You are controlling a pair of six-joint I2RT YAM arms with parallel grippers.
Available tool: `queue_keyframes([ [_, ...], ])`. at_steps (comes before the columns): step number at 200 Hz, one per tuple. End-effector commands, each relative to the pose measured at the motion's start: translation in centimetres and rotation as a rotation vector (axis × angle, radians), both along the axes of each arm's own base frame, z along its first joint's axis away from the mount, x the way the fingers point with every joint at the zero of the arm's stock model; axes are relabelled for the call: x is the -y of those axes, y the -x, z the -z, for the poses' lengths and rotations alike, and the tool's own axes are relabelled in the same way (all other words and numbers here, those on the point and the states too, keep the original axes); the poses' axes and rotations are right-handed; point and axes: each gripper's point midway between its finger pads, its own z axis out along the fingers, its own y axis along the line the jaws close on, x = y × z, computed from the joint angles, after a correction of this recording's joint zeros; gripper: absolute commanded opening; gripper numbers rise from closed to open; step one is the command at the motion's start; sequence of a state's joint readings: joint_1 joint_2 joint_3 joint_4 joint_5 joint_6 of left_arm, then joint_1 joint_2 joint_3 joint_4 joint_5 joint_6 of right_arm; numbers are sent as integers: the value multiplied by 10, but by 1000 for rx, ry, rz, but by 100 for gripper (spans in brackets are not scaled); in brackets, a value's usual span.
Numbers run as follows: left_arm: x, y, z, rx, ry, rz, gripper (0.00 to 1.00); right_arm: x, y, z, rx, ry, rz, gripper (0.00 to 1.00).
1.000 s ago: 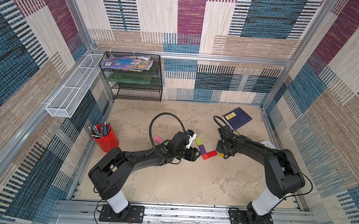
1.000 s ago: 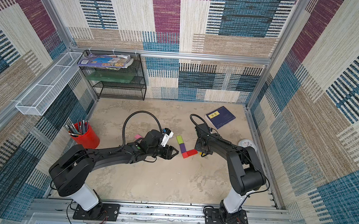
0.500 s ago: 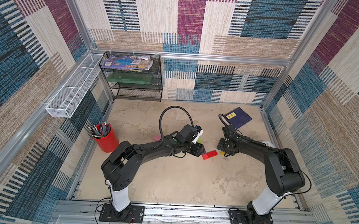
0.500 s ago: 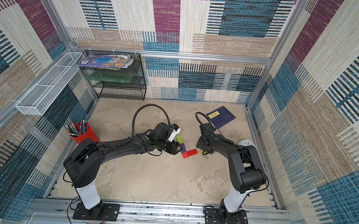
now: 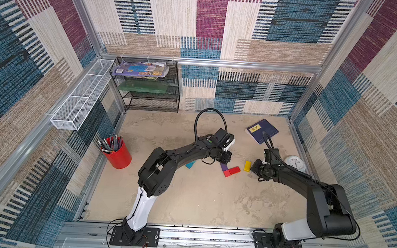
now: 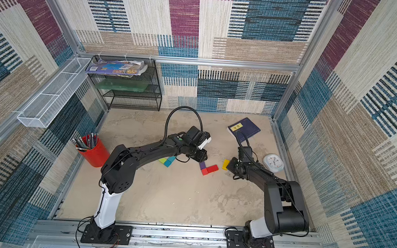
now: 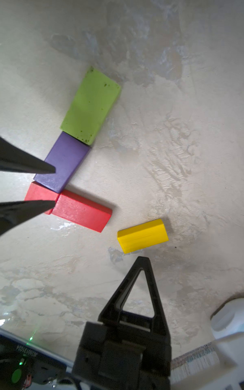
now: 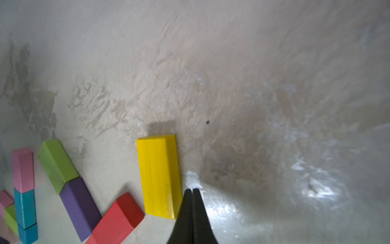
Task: Assemble the letter v with building blocks
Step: Assemble the building block at the center of the board.
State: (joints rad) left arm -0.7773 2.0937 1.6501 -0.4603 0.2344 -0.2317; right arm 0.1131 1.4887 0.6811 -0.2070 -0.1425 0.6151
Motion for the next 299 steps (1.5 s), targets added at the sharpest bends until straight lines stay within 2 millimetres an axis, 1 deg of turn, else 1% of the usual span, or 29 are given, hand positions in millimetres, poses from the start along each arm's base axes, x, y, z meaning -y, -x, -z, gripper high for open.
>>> queue_keyframes([
  [1,-12,3,-2,33,-34,1,27,-12,-10,-6,58,-46,-53,4],
  [40,-26,9,-5,61,-11,-58,27,-20,-9,4,39,-63,-80,3],
  [74,-40,20,-7,78,29,-100,27,-22,-7,10,29,-66,-87,3],
  [104,-57,30,-9,96,29,-132,27,-21,-6,7,34,-60,-86,3],
  [136,-72,45,-6,103,53,-151,27,-26,-5,9,25,-67,-107,4],
  [154,-78,56,-4,97,87,-149,25,-25,-5,3,32,-44,-105,4],
  [166,-78,64,-4,88,127,-140,22,-23,-5,-4,45,-27,-100,4],
  [180,-75,71,2,61,167,-125,17,-18,-11,-16,70,-8,-97,4],
  [192,-69,75,8,30,193,-111,14,-11,-18,-24,82,8,-91,4],
  [206,-59,77,15,-11,229,-99,6,-4,-29,-28,92,19,-92,4],
  [222,-45,75,21,-54,276,-87,0,1,-42,-23,76,20,-109,4],
  [249,-33,67,32,-88,295,-104,0,4,-60,-7,51,26,-137,4],
  [276,-34,61,43,-100,252,-136,0,-1,-70,6,39,8,-165,3],
  [299,-36,59,53,-116,214,-152,0,-3,-71,16,17,1,-174,3],
])
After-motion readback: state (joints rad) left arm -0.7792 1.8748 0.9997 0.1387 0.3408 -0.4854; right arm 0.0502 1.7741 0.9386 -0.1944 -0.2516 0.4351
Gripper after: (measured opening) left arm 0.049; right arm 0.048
